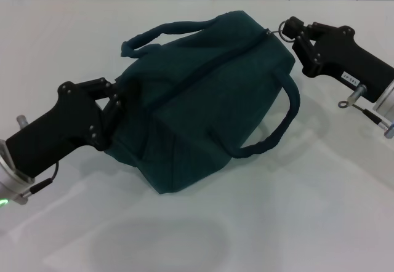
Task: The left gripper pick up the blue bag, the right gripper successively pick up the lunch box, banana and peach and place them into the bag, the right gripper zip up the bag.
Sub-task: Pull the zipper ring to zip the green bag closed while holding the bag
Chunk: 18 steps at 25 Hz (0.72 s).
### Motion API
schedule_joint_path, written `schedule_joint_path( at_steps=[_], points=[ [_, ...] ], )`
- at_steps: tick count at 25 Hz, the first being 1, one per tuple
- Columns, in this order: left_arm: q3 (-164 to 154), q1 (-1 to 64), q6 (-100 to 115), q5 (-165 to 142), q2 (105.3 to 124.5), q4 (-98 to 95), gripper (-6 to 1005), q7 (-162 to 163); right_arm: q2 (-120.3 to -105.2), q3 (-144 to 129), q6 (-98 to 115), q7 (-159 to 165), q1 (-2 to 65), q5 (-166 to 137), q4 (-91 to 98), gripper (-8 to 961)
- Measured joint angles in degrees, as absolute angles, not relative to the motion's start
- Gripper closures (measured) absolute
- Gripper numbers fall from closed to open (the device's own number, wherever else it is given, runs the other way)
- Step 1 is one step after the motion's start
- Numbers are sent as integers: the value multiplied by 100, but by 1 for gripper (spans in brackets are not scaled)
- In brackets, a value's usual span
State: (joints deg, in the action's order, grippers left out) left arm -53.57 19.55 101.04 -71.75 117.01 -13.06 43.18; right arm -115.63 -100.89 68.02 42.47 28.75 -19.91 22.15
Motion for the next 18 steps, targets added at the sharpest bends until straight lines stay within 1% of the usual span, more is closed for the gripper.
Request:
schedule_joint_path(
  at_steps=[8,18],
  points=[
    [-5332,2035,9960,-7142,11656,-1484,951,4818,-11579,-10173,6903,4236,2825,-2000,2120,936],
    [-5115,2146,9214,-7147,11517,-1811,950,5829,-11597,-10790,8166,4290,2394,-2012,2104,936]
  ],
)
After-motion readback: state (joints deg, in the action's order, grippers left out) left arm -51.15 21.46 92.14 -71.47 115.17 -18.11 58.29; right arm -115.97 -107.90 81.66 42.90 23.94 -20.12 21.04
